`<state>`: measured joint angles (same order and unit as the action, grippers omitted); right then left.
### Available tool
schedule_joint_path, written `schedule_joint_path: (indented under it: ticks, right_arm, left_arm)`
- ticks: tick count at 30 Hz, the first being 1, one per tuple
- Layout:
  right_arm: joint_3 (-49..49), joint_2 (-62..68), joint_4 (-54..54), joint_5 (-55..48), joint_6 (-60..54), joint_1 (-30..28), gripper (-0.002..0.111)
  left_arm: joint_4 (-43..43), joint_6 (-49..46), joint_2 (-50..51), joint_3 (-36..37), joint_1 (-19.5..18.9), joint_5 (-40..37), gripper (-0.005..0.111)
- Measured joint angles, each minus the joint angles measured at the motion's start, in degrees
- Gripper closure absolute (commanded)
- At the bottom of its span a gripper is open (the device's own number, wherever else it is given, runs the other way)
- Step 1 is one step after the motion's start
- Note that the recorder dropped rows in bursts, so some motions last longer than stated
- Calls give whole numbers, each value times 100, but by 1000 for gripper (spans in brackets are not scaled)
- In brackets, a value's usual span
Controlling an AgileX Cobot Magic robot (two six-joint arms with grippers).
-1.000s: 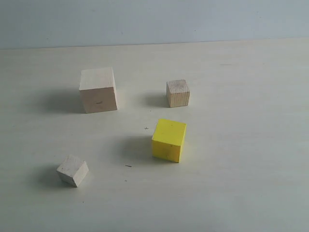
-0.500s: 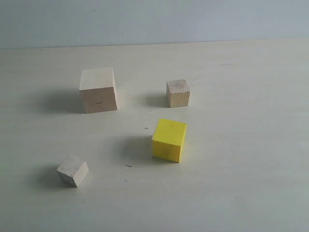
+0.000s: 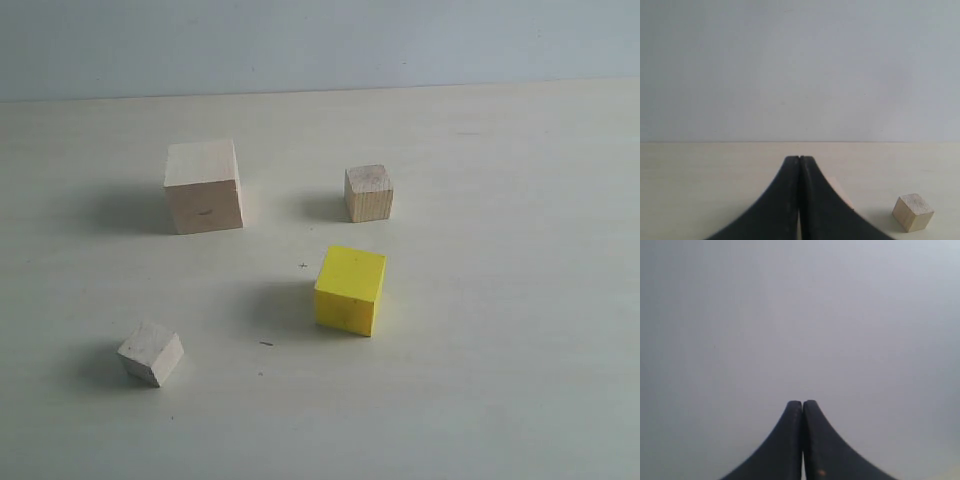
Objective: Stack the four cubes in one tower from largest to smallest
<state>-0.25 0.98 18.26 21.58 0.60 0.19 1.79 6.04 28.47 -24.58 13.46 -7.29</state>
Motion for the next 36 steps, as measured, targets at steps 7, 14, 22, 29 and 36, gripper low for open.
schedule_joint_path:
  ticks: [7, 14, 22, 29, 36]
  right_arm:
    - [-249, 0, -377, 74, 15, 0, 108]
    - [-1772, 587, -1403, -1691, 422, 0, 108]
    - [-2905, 1594, -757, -3204, 236, 917, 108]
    - [-2958, 2318, 452, -4544, -783, 1943, 108]
    - [-2958, 2693, 851, -4969, -895, 2104, 108]
  left_arm:
    - [0, 0, 0, 0, 0, 0, 107]
    - [0, 0, 0, 0, 0, 0, 107]
    - [0, 115, 0, 0, 0, 0, 107]
    - [36, 614, 0, 0, 0, -223, 107]
    - [1042, 663, 0, 0, 0, -1283, 107]
